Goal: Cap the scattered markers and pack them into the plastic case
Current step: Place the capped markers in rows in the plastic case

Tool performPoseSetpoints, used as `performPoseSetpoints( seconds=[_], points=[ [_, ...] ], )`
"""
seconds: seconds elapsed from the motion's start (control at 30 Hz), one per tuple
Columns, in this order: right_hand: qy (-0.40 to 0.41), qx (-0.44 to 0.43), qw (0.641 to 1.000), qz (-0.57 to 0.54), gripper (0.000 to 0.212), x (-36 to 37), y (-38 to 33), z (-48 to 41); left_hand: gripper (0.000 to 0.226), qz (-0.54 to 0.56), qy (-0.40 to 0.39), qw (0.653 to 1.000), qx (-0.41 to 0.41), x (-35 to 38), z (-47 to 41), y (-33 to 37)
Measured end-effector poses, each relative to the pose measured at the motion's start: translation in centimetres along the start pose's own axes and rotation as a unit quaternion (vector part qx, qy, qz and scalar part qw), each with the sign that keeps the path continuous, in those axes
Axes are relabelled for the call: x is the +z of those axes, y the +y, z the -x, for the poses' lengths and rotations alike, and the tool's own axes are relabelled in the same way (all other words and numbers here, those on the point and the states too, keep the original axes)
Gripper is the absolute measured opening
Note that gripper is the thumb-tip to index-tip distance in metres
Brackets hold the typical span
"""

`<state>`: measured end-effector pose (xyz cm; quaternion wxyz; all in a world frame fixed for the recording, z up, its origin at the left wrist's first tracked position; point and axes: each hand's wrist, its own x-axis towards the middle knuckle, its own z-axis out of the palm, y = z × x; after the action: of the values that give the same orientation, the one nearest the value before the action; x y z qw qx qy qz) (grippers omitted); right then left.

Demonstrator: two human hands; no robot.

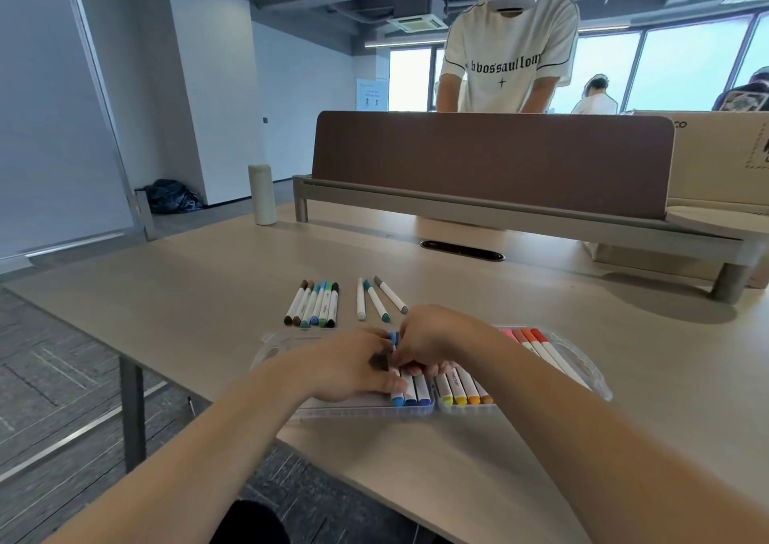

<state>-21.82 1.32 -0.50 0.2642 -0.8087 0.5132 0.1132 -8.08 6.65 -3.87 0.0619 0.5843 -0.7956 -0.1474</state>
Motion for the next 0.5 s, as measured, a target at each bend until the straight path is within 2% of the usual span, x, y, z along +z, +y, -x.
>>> performPoseSetpoints(
  seconds=[0.13, 0.33, 0.4, 0.5],
  points=[
    [-0.002, 0.012, 1.000, 0.014, 0.029, 0.2, -0.4, -0.6, 0.051, -0.002, -0.018, 1.000, 0.004, 0.0, -0.5, -0.5],
    [-0.032, 0.029, 0.998, 0.041, 0.033, -0.3, -0.9, -1.0, 0.049, -0.019, -0.013, 1.000, 0.001, -0.2, -0.2, -0.3],
    [-0.043, 0.034, 0.998, 0.039, 0.032, -0.8, -1.1, -0.9, 0.049, 0.022, 0.011, 1.000, -0.020, -0.6, -0.1, -0.6],
    [0.004, 0.037, 0.999, 0.034, 0.029, -1.2, -1.8, -1.6, 0.038, 0.094, 0.104, 0.987, -0.077, -1.9, 0.2, -1.8]
  ],
)
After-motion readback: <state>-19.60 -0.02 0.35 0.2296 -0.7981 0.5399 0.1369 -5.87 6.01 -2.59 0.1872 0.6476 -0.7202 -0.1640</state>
